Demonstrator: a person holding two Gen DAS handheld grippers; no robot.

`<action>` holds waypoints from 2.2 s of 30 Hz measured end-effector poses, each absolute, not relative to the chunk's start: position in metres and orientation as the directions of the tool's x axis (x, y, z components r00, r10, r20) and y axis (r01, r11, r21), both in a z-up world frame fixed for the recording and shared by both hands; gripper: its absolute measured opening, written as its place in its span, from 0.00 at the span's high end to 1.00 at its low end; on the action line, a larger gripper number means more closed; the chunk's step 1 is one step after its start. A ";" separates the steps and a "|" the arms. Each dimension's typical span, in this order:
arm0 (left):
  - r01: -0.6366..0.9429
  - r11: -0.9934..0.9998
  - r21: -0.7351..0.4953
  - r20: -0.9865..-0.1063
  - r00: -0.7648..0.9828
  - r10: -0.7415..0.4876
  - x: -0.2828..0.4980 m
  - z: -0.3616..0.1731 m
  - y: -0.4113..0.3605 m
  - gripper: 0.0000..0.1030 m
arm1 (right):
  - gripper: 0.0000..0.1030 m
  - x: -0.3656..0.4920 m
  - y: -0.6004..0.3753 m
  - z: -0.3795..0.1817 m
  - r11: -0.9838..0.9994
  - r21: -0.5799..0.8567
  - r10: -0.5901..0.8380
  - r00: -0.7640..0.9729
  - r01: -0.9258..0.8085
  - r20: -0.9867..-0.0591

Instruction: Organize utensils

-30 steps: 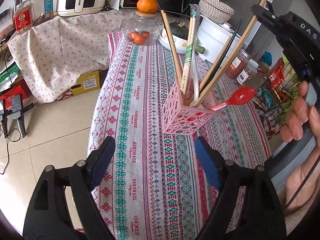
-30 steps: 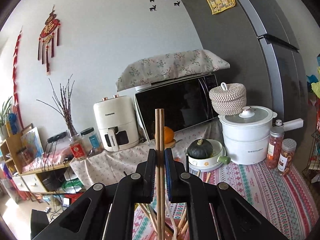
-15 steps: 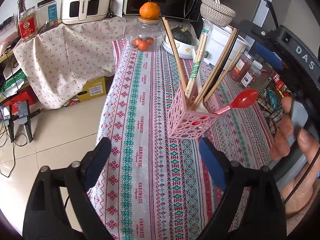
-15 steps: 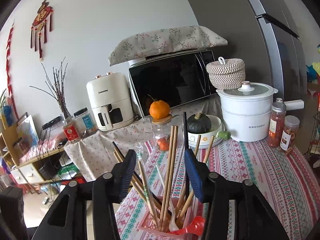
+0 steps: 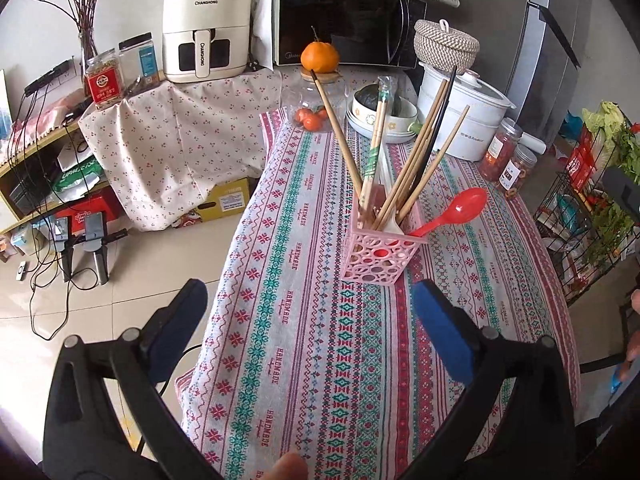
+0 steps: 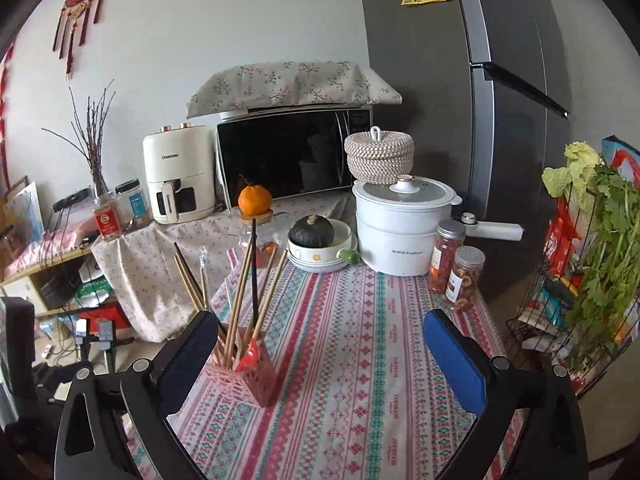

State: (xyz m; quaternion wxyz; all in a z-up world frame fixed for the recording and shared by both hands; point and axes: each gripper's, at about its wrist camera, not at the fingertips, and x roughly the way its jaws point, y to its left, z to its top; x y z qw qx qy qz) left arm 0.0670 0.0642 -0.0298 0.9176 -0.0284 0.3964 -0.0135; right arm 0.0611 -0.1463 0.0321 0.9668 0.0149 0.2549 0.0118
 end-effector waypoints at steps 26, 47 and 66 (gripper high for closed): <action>0.073 0.997 -0.002 -0.649 0.758 -0.057 0.028 -0.006 0.010 0.01 | 0.00 0.020 -0.164 0.011 0.999 0.018 -0.014 0.785 0.032 -0.619; 0.076 0.997 0.014 -0.661 0.748 -0.048 0.026 -0.010 0.005 0.01 | 0.00 0.021 -0.168 0.007 0.998 0.021 -0.028 0.780 0.053 -0.625; 0.074 0.997 0.014 -0.679 0.733 -0.044 0.029 -0.016 0.006 0.01 | 0.00 0.023 -0.170 0.001 0.998 0.022 -0.025 0.771 0.051 -0.637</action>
